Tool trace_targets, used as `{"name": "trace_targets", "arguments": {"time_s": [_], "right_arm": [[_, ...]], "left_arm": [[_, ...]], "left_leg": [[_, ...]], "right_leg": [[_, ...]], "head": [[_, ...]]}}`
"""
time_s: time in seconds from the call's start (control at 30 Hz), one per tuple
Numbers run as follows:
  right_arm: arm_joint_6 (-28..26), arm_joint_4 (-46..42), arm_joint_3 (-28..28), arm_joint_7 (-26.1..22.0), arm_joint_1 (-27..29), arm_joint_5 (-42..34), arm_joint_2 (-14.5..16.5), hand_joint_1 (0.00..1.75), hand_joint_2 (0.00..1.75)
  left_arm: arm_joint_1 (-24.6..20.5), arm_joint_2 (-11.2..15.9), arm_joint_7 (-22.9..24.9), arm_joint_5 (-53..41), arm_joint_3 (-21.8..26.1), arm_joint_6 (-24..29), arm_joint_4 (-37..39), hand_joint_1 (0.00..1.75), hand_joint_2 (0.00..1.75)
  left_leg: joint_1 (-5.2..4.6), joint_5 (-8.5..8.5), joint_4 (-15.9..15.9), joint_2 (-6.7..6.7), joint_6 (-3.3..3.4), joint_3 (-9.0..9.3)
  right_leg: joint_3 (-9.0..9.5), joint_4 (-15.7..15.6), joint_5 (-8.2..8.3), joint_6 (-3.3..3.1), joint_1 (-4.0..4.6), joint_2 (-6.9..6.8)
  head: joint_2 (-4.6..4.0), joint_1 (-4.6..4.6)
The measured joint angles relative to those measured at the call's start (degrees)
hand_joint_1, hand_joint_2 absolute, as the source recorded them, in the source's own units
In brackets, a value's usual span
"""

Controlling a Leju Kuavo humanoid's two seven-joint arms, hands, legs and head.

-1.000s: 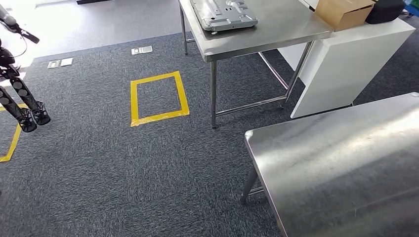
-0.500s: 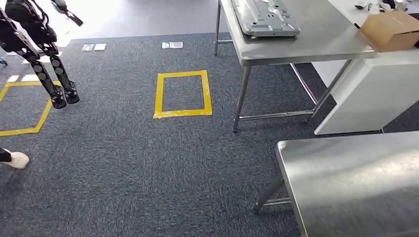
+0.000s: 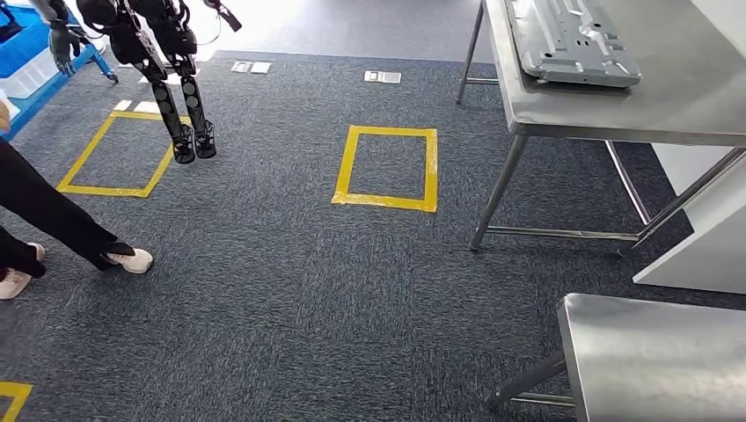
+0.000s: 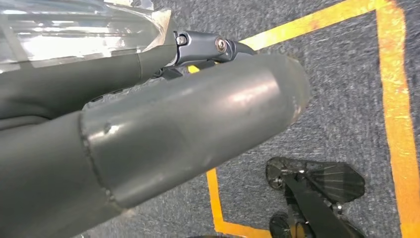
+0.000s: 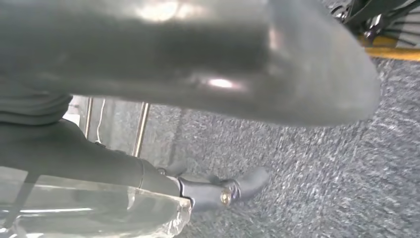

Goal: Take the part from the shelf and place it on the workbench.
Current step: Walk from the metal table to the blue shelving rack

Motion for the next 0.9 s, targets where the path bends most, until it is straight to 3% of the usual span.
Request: {"name": "trace_targets", "arguments": {"time_s": [0.03, 0.1, 0.17, 0.23, 0.27, 0.3, 0.37, 0.43, 0.47, 0.53, 0.6, 0.67, 0.73, 0.77, 0.8, 0.87, 0.9], "right_arm": [[0.00, 0.00, 0.03, -0.01, -0.13, 0.00, 0.03, 0.00, 0.00], [0.01, 0.00, 0.07, -0.05, -0.14, 0.00, 0.05, 0.00, 0.00], [0.04, 0.00, 0.08, -0.07, 0.08, 0.00, 0.03, 0.00, 0.00], [0.12, 0.00, 0.08, -0.07, 0.23, 0.00, 0.01, 0.00, 0.00], [0.15, 0.00, 0.08, -0.07, 0.23, 0.00, 0.01, 0.00, 0.00], [0.16, 0.00, 0.08, -0.07, 0.21, 0.00, 0.03, 0.00, 0.00], [0.16, 0.00, 0.08, -0.07, 0.19, 0.00, 0.07, 0.00, 0.00], [0.16, 0.00, 0.08, -0.07, 0.21, 0.00, 0.08, 0.00, 0.00], [0.16, 0.00, 0.08, -0.07, 0.17, 0.00, 0.07, 0.00, 0.00], [0.16, 0.00, 0.11, -0.07, -0.07, 0.00, 0.06, 0.00, 0.00], [0.16, 0.00, 0.16, -0.07, -0.18, 0.00, 0.08, 0.00, 0.00], [0.16, 0.01, 0.19, -0.07, 0.03, 0.00, 0.14, 0.00, 0.00], [0.16, 0.02, 0.19, -0.06, 0.29, 0.00, 0.19, 0.00, 0.00], [0.16, 0.02, 0.20, -0.05, 0.34, 0.00, 0.19, 0.00, 0.00], [0.16, 0.02, 0.21, -0.05, 0.35, 0.00, 0.17, 0.00, 0.00], [0.17, 0.02, 0.24, -0.04, 0.30, 0.00, 0.15, 0.00, 0.00], [0.20, 0.02, 0.26, -0.05, 0.27, 0.00, 0.17, 0.00, 0.00]], "left_arm": [[0.15, 0.05, 0.04, 0.00, 0.00, 0.01, 0.00, 0.00, 0.00], [0.24, 0.13, 0.10, 0.00, 0.00, 0.01, 0.00, 0.00, 0.00], [0.13, 0.11, 0.13, -0.01, -0.01, 0.02, 0.00, 0.00, 0.00], [0.14, 0.09, 0.15, -0.02, -0.02, 0.03, 0.00, 0.00, 0.00], [0.19, 0.09, 0.18, -0.02, -0.01, 0.06, 0.00, 0.00, 0.00], [0.23, 0.11, 0.21, -0.04, -0.01, 0.09, 0.00, 0.00, 0.00], [0.14, 0.15, 0.25, -0.08, -0.01, 0.14, 0.00, 0.00, 0.00], [-0.11, 0.16, 0.26, -0.20, -0.01, 0.16, 0.00, 0.00, 0.00], [-0.20, 0.16, 0.27, -0.29, -0.02, 0.16, 0.00, 0.00, 0.00], [-0.18, 0.16, 0.27, -0.45, -0.02, 0.16, 0.00, 0.00, 0.00], [-0.18, 0.15, 0.30, -0.50, -0.01, 0.17, 0.00, 0.00, 0.00], [-0.30, 0.19, 0.32, -0.51, 0.00, 0.16, 0.00, 0.00, 0.00], [-0.32, 0.23, 0.32, -0.52, 0.00, 0.16, 0.00, 0.00, 0.00], [-0.25, 0.23, 0.33, -0.52, 0.00, 0.16, 0.00, 0.00, 0.00], [-0.17, 0.23, 0.34, -0.52, 0.00, 0.16, 0.00, 0.00, 0.00], [-0.08, 0.19, 0.36, -0.52, 0.00, 0.16, 0.00, 0.00, 0.00], [-0.09, 0.17, 0.36, -0.52, 0.00, 0.19, 0.00, 0.00, 0.00]], "left_leg": [[0.04, -0.18, 0.21, 0.34, -0.23, -0.17], [0.04, -2.15, 3.08, 2.93, -0.74, -1.50], [0.18, -5.81, 9.81, 5.92, -1.22, -4.73], [0.50, -7.68, 15.34, 6.81, -1.62, -7.61], [0.64, -7.09, 15.41, 7.05, -1.76, -7.71], [0.77, -5.62, 13.28, 7.42, -1.85, -6.63], [0.85, -2.25, 5.57, 9.52, -1.82, -2.45], [0.65, -0.78, 0.70, 11.10, -1.40, 0.24], [0.42, -0.69, 0.09, 11.10, -1.10, 0.48], [0.27, -0.26, -0.38, 9.81, -0.27, 0.56], [0.42, 0.38, -1.07, 8.66, 0.63, 0.83], [0.51, 0.73, -1.33, 7.29, 1.14, 0.84], [0.46, 0.80, -1.30, 5.69, 1.23, 0.76], [0.45, 0.80, -1.27, 4.91, 1.22, 0.78], [0.47, 0.81, -1.24, 4.15, 1.18, 0.83], [0.52, 0.81, -1.17, 2.67, 0.86, 0.93], [0.45, 0.76, -1.09, 2.02, 0.56, 0.95]], "right_leg": [[0.22, -0.19, 0.18, -0.44, -0.12, -0.45], [0.50, -0.58, 0.45, -1.45, -0.41, -1.56], [0.59, -0.66, 0.37, -2.12, -0.25, -2.88], [0.58, -0.66, 0.23, -2.29, -0.13, -4.30], [0.59, -0.66, 0.18, -2.33, -0.13, -4.97], [0.65, -0.66, 0.13, -2.30, -0.15, -5.61], [0.84, -0.62, -0.08, -2.03, 0.02, -6.75], [1.06, -0.64, -0.47, -1.42, 0.37, -7.72], [1.25, -0.70, -0.61, -1.07, 0.52, -8.25], [1.64, -0.69, -0.78, -0.41, 0.45, -8.81], [0.94, 1.53, -2.22, -0.13, 0.20, -6.46], [-1.99, 8.14, -5.49, -0.47, -0.15, -3.49], [-5.11, 14.56, -7.76, -0.42, -0.31, -2.73], [-5.52, 15.18, -7.59, -0.05, -0.36, -2.62], [-4.83, 13.47, -6.46, 0.45, -0.43, -2.47], [-1.44, 5.65, -2.93, 1.42, -0.90, -0.97], [-0.05, 2.25, -1.52, 1.46, -1.00, -0.17]], "head": [[0.00, -0.02], [0.00, -0.24], [0.00, -0.44], [0.00, -0.46], [0.00, -0.49], [0.00, -0.49], [0.00, -0.52], [0.00, -0.33], [0.00, -0.23], [0.00, -0.17], [0.00, -0.11], [0.00, 0.02], [0.00, 0.02], [0.00, 0.03], [0.00, 0.03], [0.00, 0.07], [0.00, 0.08]]}}
